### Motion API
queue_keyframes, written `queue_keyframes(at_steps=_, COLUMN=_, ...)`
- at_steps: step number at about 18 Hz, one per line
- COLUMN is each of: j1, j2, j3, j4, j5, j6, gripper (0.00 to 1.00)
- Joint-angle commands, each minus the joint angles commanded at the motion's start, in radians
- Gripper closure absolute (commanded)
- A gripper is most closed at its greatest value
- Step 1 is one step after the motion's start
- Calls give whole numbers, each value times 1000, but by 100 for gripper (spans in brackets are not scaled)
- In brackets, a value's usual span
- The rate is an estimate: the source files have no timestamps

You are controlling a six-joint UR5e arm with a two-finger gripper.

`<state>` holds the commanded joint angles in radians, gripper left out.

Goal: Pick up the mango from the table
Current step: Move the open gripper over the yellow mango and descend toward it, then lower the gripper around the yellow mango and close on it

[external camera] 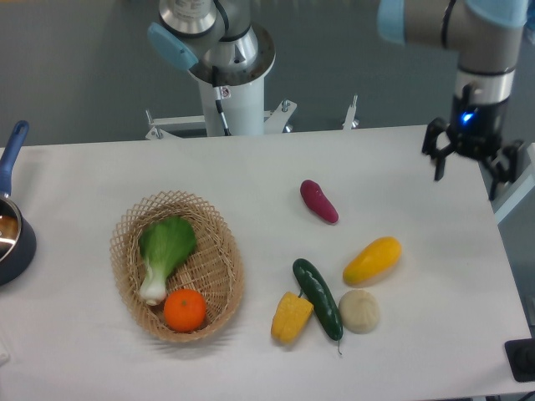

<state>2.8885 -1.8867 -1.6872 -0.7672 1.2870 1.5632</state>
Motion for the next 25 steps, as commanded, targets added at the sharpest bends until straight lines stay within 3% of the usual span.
queue_keyframes(at_steps=8, j1=-52, j2=-103, j3=7, j4=12, j5=46, j6=34, gripper=0)
queue_keyframes(at_steps=12, j1=-66, j2=-144, j3=11, j4=11, j5=124, j6=210, gripper=0)
queue_keyframes(at_steps=17, j1=-78, j2=-173, j3=4, j4=9, j5=126, j6=227, gripper=0)
queue_keyframes(at_steps=25, j1=-106, j2=-172, j3=-31, j4=0, j5=152, j6=206, gripper=0)
